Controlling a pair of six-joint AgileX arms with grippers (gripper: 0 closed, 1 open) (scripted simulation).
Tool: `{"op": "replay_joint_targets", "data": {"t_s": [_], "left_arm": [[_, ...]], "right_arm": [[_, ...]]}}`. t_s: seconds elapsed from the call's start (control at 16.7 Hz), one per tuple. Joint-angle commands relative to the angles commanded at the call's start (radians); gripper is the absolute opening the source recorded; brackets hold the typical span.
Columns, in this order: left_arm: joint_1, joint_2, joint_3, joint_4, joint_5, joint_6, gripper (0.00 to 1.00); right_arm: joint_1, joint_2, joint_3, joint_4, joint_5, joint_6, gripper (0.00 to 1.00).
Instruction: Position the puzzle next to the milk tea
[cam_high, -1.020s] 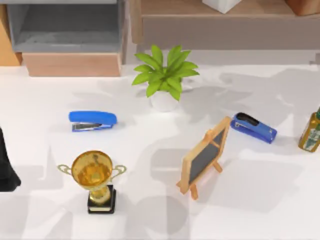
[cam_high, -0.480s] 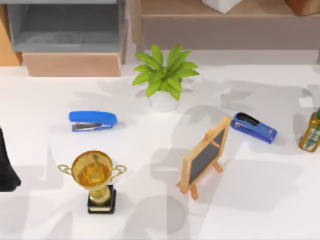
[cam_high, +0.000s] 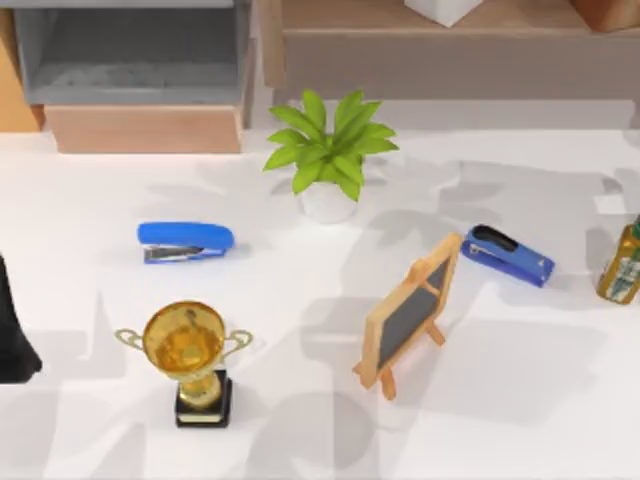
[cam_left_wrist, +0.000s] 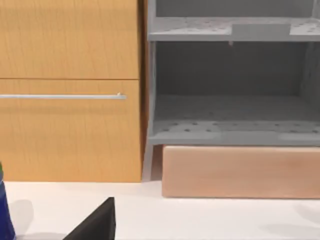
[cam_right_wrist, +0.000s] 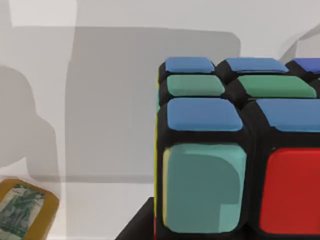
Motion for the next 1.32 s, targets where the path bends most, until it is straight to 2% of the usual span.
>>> {"op": "replay_joint_targets", "data": {"t_s": [1.32], "left_arm": [[0.000, 0.000, 0.000, 0.000, 0.000, 0.000, 1.00]], "right_arm": [[-0.002, 0.014, -0.062, 0.072, 0.004, -0.003, 0.00]]}}
